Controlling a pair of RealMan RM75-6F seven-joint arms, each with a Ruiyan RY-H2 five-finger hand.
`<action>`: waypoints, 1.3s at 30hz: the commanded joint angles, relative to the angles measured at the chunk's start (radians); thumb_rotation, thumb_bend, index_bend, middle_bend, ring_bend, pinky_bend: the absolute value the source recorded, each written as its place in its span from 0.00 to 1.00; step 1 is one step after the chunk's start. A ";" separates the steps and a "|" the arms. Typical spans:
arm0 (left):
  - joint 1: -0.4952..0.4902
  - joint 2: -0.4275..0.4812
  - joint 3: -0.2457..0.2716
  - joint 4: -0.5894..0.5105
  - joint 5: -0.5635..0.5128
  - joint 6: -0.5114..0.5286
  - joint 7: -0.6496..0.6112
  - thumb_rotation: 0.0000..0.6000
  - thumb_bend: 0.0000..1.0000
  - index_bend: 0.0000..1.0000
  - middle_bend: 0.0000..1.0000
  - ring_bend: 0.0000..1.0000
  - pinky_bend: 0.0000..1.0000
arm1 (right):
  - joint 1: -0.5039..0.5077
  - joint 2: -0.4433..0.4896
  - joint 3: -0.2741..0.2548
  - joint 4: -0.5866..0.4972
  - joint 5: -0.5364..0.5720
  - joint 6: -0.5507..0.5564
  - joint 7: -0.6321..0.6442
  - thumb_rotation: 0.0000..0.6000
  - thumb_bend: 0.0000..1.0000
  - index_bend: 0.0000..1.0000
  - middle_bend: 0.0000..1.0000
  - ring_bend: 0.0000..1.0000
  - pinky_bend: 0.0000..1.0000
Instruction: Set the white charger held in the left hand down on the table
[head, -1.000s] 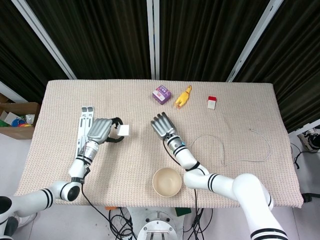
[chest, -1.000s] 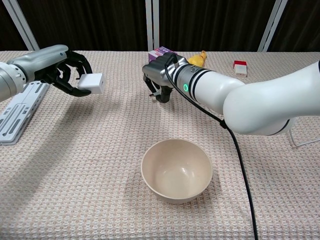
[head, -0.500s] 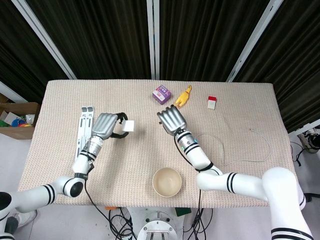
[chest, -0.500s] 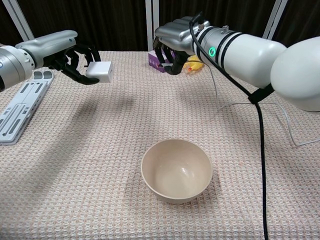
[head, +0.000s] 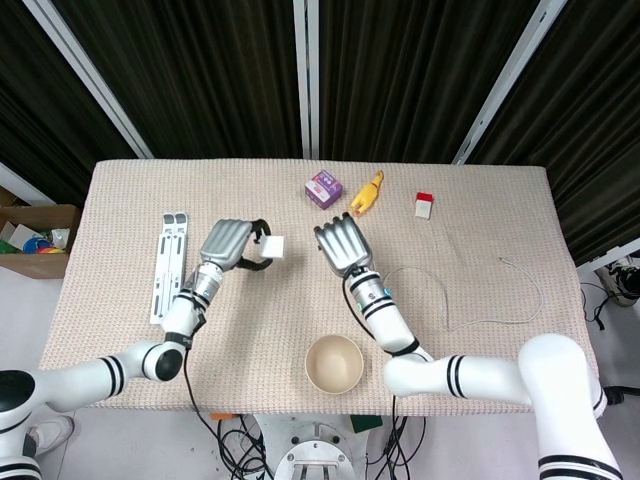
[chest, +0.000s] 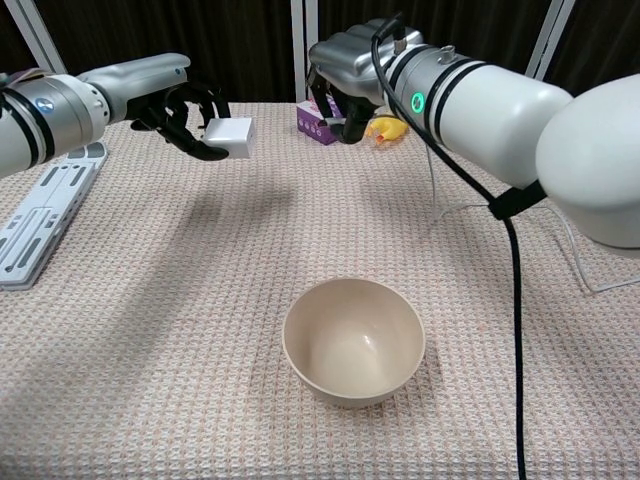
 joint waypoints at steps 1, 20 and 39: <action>-0.015 0.004 -0.021 -0.010 -0.042 -0.021 -0.011 0.89 0.21 0.57 0.51 0.70 0.92 | 0.017 -0.038 0.004 0.028 0.015 0.017 -0.021 1.00 0.68 0.70 0.57 0.45 0.46; -0.052 0.016 -0.018 -0.057 -0.161 0.018 0.057 0.82 0.21 0.57 0.51 0.70 0.92 | 0.075 -0.145 0.090 0.143 0.096 0.043 -0.069 1.00 0.68 0.70 0.57 0.47 0.48; -0.066 0.016 -0.003 -0.082 -0.166 0.057 0.086 0.82 0.21 0.57 0.51 0.70 0.92 | 0.112 -0.171 0.127 0.173 0.120 0.040 -0.079 1.00 0.68 0.70 0.57 0.47 0.48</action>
